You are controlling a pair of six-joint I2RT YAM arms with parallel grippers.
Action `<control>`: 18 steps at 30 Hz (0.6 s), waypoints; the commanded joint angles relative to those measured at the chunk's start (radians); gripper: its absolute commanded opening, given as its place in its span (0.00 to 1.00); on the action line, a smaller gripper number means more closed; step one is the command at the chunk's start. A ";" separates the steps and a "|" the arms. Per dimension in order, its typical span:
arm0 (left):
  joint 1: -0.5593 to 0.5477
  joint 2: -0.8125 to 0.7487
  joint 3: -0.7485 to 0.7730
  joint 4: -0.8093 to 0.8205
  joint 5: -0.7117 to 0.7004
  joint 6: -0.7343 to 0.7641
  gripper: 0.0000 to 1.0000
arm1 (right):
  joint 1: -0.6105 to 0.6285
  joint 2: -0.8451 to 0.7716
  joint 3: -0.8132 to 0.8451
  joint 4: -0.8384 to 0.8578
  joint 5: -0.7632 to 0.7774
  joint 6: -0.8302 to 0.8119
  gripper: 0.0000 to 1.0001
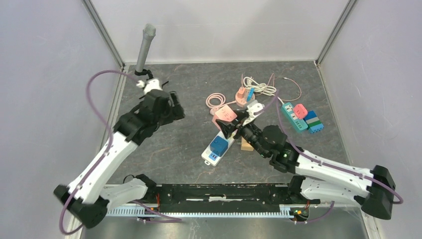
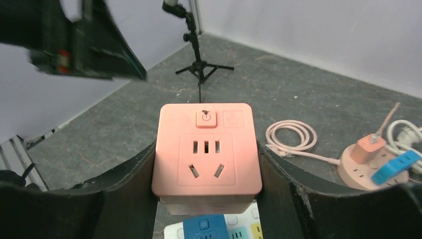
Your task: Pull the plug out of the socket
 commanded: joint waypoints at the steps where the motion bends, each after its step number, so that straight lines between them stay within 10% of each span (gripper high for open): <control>1: 0.002 -0.179 -0.044 -0.057 -0.274 -0.074 0.96 | -0.002 0.148 0.096 0.050 -0.110 0.031 0.00; 18: 0.001 -0.594 -0.131 -0.100 -0.463 -0.023 0.98 | 0.006 0.834 0.449 0.154 -0.585 0.139 0.15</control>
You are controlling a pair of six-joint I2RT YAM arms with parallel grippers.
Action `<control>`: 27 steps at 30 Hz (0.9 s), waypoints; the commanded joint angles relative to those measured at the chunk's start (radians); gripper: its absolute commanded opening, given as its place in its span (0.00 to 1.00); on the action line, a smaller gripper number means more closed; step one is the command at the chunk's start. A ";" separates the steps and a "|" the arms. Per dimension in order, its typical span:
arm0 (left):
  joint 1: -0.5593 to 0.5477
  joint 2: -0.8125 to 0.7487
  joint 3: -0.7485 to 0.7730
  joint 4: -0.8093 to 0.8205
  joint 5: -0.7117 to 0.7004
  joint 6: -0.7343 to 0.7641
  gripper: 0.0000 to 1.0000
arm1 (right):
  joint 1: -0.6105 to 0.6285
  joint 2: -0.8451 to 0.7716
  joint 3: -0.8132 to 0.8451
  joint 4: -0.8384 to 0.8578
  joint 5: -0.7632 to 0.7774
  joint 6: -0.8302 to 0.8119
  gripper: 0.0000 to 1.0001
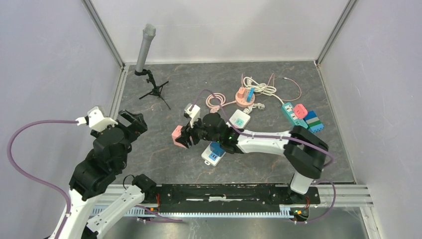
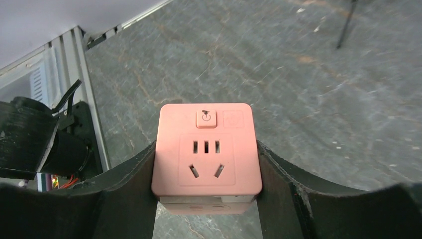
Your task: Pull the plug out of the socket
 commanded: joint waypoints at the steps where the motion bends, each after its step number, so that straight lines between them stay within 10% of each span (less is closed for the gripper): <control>1: 0.001 -0.022 -0.025 -0.028 -0.017 0.008 0.98 | 0.003 0.096 0.075 0.153 -0.150 0.059 0.16; 7: 0.001 -0.014 -0.045 -0.030 0.019 -0.031 1.00 | -0.001 0.213 0.141 0.164 -0.215 0.068 0.25; 15: 0.002 0.031 -0.002 0.034 0.046 0.009 1.00 | -0.024 0.294 0.179 0.163 -0.295 0.188 0.61; 27: 0.001 0.058 0.003 0.034 0.055 -0.009 1.00 | -0.031 0.354 0.233 -0.006 -0.286 0.188 0.70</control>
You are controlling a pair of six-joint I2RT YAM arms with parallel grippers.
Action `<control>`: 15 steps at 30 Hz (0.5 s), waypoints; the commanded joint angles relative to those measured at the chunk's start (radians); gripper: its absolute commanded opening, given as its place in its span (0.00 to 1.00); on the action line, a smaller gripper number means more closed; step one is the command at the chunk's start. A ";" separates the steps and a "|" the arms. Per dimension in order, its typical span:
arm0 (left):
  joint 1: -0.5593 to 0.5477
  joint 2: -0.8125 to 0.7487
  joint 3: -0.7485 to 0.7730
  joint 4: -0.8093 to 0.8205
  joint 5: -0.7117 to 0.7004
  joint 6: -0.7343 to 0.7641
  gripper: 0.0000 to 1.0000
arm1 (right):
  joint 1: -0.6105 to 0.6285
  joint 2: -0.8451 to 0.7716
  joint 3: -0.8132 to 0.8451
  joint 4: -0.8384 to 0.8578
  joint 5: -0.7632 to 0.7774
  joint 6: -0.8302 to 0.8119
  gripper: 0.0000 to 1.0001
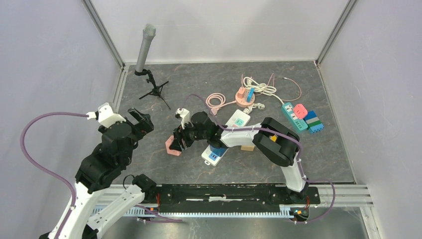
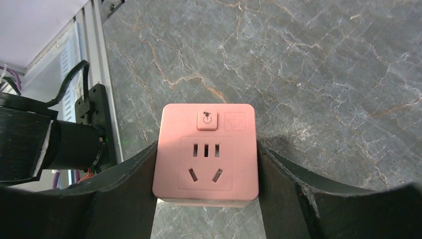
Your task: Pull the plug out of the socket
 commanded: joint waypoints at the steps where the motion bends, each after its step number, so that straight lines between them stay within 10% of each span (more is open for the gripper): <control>1: 0.001 0.026 0.031 0.041 -0.004 -0.008 1.00 | 0.007 0.025 0.061 -0.046 -0.004 -0.006 0.70; 15: 0.001 0.063 -0.014 0.158 0.181 0.128 1.00 | 0.001 -0.157 0.061 -0.090 0.114 -0.121 0.97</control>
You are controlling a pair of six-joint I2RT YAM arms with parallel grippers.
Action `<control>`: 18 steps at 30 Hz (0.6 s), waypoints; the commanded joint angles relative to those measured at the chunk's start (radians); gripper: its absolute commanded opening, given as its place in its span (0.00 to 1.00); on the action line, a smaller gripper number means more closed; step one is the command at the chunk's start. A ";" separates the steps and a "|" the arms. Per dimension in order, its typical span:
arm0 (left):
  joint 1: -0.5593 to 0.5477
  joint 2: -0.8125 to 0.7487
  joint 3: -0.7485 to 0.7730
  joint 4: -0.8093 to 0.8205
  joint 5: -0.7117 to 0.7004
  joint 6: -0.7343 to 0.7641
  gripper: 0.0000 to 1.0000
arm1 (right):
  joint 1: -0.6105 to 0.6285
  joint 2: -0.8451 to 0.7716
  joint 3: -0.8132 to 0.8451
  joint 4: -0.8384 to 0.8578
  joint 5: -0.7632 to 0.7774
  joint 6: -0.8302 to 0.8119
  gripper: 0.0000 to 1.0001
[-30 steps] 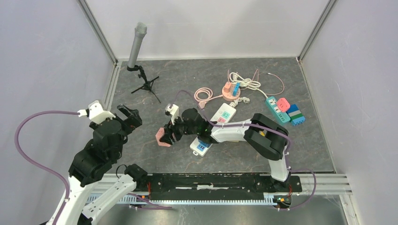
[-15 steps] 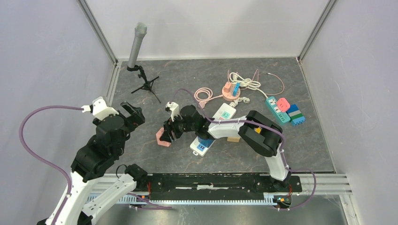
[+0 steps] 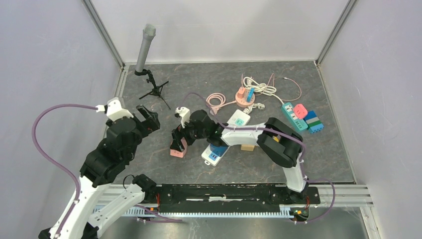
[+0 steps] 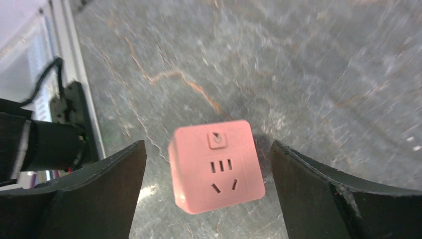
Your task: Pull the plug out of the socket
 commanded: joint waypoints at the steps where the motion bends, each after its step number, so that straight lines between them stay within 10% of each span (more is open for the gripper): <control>1: 0.001 0.010 -0.028 0.147 0.135 0.108 1.00 | -0.003 -0.188 -0.005 0.077 0.057 -0.069 0.97; 18: 0.002 0.086 -0.126 0.382 0.783 0.183 1.00 | -0.055 -0.740 -0.448 -0.166 0.577 -0.198 0.97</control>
